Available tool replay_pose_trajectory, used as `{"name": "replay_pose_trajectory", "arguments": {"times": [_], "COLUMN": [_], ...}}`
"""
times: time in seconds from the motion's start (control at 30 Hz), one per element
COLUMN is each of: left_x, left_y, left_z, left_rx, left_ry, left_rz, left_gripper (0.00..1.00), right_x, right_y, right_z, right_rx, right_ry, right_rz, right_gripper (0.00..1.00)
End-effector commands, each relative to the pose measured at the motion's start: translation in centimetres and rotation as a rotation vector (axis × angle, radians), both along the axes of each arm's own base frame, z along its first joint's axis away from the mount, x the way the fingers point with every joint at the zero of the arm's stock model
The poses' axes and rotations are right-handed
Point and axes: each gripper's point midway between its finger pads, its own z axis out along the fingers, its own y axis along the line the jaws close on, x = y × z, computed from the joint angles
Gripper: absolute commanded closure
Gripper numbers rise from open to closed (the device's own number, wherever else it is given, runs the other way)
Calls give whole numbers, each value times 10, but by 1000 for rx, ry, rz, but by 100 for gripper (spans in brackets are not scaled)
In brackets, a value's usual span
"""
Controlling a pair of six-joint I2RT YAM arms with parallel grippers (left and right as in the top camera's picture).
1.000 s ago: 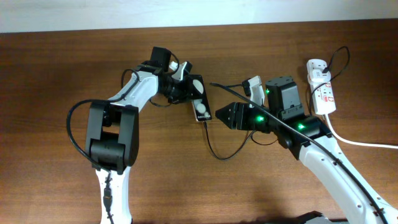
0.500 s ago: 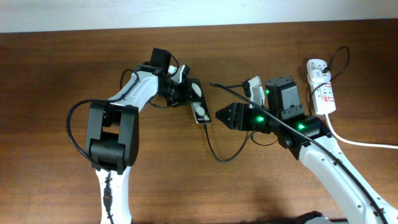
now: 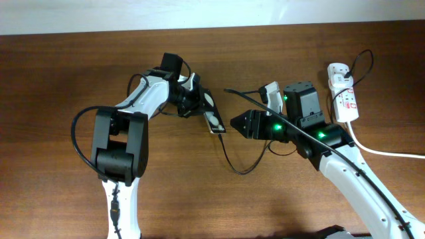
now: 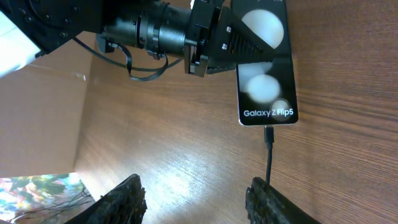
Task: Plug charger to phone and switch on socket
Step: 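Lower the phone with attached cable in the left gripper toward the table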
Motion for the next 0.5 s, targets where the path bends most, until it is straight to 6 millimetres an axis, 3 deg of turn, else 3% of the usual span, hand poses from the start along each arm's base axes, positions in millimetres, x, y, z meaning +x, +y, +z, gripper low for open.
{"name": "replay_pose_trajectory", "arguments": {"times": [0.0,0.47], "left_x": [-5,-5], "left_y": [-8,-7], "left_z": [6,5], "left_rx": [-62,-54], "left_ry": [50,55], "left_rz": [13,20], "left_gripper": [100,97], "right_x": [5,5], "right_y": [-3,-3], "right_z": [4,4], "right_rx": [-10,-10], "right_ry": [-22,-23], "right_rz": [-6,-6], "right_gripper": [43,43]}}
